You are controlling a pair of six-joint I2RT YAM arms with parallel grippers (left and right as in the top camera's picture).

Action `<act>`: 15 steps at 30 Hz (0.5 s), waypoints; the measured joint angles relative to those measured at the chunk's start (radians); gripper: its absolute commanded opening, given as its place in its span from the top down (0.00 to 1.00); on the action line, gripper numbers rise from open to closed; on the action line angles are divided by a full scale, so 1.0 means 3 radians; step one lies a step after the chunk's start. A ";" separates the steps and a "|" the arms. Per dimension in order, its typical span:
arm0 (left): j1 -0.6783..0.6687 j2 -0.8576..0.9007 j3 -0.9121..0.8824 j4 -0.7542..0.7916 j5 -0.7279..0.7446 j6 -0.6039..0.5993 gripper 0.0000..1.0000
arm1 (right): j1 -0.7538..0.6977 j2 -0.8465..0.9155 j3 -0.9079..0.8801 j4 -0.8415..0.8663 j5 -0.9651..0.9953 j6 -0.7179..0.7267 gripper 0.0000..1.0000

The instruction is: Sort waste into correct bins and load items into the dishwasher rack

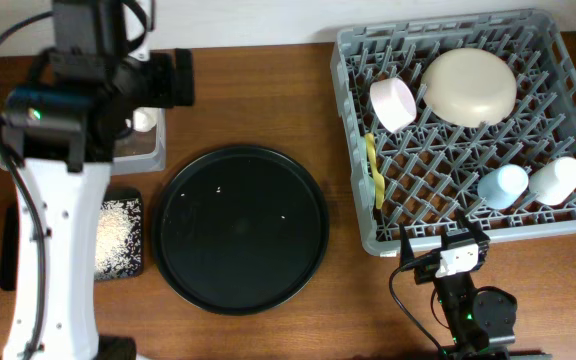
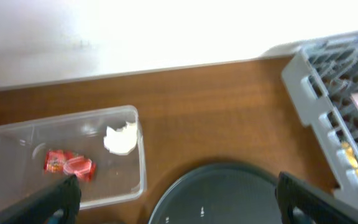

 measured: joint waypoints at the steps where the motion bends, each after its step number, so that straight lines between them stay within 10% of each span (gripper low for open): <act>1: -0.0023 -0.0122 -0.0184 0.0183 -0.0018 0.0027 0.00 | 0.0000 -0.0001 0.0000 0.0000 0.0000 0.0001 0.02; 15: 0.0534 -0.2778 -0.4173 0.2683 0.0027 0.0224 0.00 | 0.0000 -0.0008 -0.0001 0.0006 0.0000 0.0000 0.02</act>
